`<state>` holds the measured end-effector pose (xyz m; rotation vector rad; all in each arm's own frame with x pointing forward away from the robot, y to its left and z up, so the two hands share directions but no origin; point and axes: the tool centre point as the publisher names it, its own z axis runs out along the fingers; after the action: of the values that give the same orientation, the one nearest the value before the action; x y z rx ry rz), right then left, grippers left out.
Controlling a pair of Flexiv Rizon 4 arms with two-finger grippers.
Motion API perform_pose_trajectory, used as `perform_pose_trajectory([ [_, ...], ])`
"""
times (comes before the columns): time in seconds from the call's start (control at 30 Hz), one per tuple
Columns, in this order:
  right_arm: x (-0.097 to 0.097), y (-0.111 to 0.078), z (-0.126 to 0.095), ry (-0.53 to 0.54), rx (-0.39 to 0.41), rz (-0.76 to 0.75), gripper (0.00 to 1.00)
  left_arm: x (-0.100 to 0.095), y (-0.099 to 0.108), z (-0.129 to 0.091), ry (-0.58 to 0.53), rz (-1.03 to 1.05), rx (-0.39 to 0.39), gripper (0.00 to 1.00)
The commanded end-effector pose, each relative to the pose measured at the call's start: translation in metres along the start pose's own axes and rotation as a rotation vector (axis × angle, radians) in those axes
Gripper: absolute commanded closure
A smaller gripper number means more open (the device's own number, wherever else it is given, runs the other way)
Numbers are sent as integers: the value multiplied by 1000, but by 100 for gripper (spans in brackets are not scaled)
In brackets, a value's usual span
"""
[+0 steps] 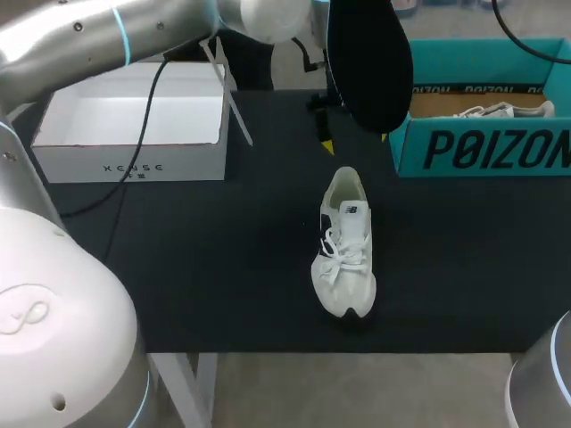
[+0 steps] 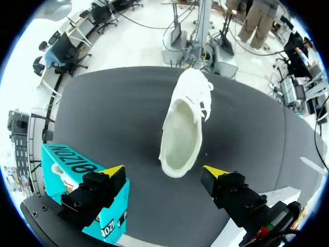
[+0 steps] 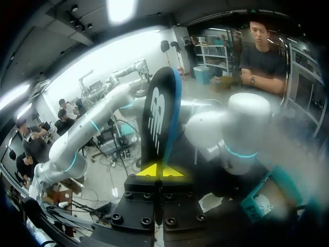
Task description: Take the shoe out of the shoebox, open the shoe tongue, remove and reinsert the insole, then place the shoe into the shoebox
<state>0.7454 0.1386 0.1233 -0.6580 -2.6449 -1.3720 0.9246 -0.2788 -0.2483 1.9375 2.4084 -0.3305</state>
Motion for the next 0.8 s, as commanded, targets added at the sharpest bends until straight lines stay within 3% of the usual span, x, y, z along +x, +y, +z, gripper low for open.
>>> perform_pose_trajectory([
  [0.03, -1, 2, 1, 2, 3, 0, 100, 21, -5, 1, -453, -32, -19, 0],
  [0.8, -1, 2, 1, 2, 3, 0, 100, 20, -7, -2, -471, -9, -22, 0],
])
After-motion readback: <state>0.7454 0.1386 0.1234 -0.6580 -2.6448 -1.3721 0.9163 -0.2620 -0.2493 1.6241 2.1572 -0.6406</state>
